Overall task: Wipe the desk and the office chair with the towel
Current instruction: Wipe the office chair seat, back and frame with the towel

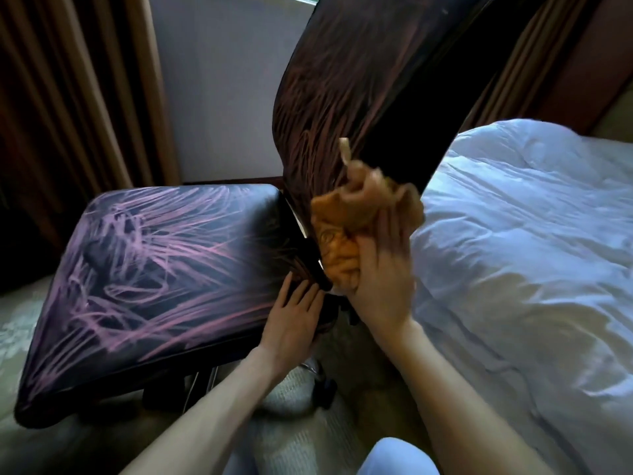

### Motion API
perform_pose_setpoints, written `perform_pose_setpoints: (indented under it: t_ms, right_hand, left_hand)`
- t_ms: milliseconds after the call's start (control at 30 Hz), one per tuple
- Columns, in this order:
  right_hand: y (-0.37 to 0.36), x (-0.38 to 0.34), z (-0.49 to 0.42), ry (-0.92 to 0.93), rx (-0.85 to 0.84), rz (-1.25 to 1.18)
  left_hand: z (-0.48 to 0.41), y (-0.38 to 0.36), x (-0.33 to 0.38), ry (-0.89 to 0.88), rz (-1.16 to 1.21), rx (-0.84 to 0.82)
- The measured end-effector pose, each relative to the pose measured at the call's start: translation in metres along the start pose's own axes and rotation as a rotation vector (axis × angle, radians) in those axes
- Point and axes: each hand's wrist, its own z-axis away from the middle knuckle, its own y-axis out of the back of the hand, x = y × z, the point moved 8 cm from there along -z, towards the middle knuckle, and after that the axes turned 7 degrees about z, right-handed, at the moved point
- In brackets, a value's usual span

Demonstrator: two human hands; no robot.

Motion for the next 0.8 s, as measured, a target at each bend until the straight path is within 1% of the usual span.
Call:
perform_pose_setpoints:
  t_ms: [67, 133, 200, 233, 300, 367, 400, 467, 533, 600, 667, 733, 800]
  right_hand:
    - [-0.024, -0.008, 0.053, 0.040, -0.118, 0.060]
    - [-0.042, -0.017, 0.095, 0.058, -0.264, 0.057]
    - [-0.048, -0.020, 0.108, 0.054, -0.343, 0.028]
    - [-0.047, -0.018, 0.101, 0.045, -0.331, 0.005]
    - [-0.034, -0.010, 0.081, 0.000, -0.245, -0.114]
    - [-0.013, 0.004, 0.055, -0.049, -0.113, -0.270]
    - [0.000, 0.011, 0.041, -0.047, -0.026, -0.310]
    - [0.022, 0.023, 0.013, -0.008, 0.126, -0.264]
    - [0.029, 0.030, -0.008, 0.014, 0.181, -0.151]
    - [0.019, 0.032, -0.010, -0.012, 0.139, -0.059]
    - [0.004, 0.029, 0.009, -0.080, 0.043, -0.005]
    - [-0.014, 0.022, 0.040, -0.133, -0.094, 0.022]
    - [-0.034, 0.004, 0.067, -0.087, -0.281, 0.118]
  left_hand:
    - [-0.002, 0.006, 0.003, -0.037, 0.027, 0.024]
    - [-0.002, 0.010, 0.006, -0.084, 0.046, 0.049]
    - [-0.001, 0.013, 0.007, -0.082, 0.063, 0.066]
    - [-0.001, 0.014, 0.006, -0.076, 0.061, 0.075]
    - [-0.004, 0.017, 0.008, -0.076, 0.065, 0.058]
    - [-0.010, 0.022, 0.010, -0.067, 0.027, 0.084]
    - [-0.014, 0.020, 0.009, -0.042, 0.017, 0.049]
    - [-0.020, 0.012, 0.005, 0.011, -0.008, -0.036]
    - [-0.020, 0.007, 0.004, 0.012, -0.039, -0.039]
    - [-0.020, 0.005, 0.005, 0.009, -0.043, -0.045]
    - [-0.022, 0.005, 0.004, 0.012, -0.030, -0.036]
    - [-0.025, 0.005, 0.004, 0.012, 0.007, -0.015]
    - [-0.024, 0.007, 0.004, -0.009, 0.081, -0.015]
